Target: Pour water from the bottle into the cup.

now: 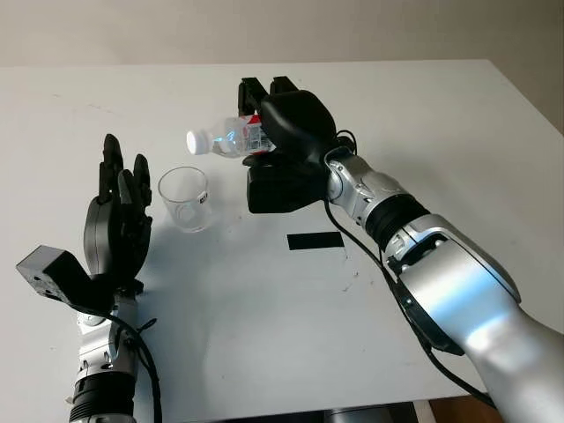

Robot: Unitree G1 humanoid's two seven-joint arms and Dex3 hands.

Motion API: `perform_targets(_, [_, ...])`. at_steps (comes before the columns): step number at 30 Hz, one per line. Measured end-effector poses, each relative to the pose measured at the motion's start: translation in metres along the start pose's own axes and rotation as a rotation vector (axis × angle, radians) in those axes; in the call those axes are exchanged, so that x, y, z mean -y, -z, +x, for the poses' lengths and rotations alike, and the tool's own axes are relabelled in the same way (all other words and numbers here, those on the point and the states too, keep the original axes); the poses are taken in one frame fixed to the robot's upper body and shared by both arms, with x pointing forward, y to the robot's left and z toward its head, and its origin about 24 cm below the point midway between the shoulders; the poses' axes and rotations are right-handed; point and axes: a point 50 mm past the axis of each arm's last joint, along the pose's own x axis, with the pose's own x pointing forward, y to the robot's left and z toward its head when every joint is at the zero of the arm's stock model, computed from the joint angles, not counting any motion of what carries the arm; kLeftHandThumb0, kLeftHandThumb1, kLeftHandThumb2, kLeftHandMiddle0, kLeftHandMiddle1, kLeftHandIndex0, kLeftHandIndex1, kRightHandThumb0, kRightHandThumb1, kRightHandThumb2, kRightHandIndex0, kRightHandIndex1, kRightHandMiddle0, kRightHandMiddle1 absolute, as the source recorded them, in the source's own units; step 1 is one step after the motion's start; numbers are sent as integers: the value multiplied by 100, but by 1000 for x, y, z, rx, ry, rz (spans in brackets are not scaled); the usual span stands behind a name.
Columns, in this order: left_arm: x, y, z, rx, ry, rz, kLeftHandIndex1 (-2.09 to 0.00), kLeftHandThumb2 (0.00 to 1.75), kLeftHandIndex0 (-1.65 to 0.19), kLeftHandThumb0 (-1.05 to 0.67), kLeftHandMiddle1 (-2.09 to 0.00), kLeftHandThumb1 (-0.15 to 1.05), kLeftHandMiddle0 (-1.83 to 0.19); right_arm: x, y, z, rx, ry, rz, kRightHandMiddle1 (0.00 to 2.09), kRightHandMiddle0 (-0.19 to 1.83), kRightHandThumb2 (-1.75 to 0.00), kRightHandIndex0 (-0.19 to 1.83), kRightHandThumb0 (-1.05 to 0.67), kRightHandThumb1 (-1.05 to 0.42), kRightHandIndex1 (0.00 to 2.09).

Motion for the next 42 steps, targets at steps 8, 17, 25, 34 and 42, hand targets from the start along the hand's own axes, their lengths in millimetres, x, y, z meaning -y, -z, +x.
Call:
perform_targets(8, [0, 0, 0, -2, 0, -1, 0, 56, 19, -86, 0, 105, 7, 3, -5, 1, 35, 53, -96, 178, 23, -6, 92, -26, -99, 209])
perform_targets(17, [2, 0, 1, -3, -1, -4, 0, 55, 19, -86, 0, 105, 7, 5, -20, 8, 87, 81, -193, 160, 27, -5, 73, -29, -103, 209])
perform_targets(25, [2, 0, 1, -1, 1, -5, 0, 55, 19, -86, 0, 105, 7, 5, -29, 9, 145, 115, -298, 123, 42, -5, 71, -34, -93, 209])
perform_targets(34, [3, 0, 1, 1, 3, -5, 0, 57, 19, -85, 0, 105, 7, 9, -35, 12, 192, 161, -438, 154, 35, -6, 85, -37, -93, 209])
perform_targets(42, [4, 0, 0, 1, 6, -6, 0, 56, 19, -85, 0, 105, 7, 11, -37, 12, 225, 183, -498, 167, 37, -6, 88, -38, -95, 209])
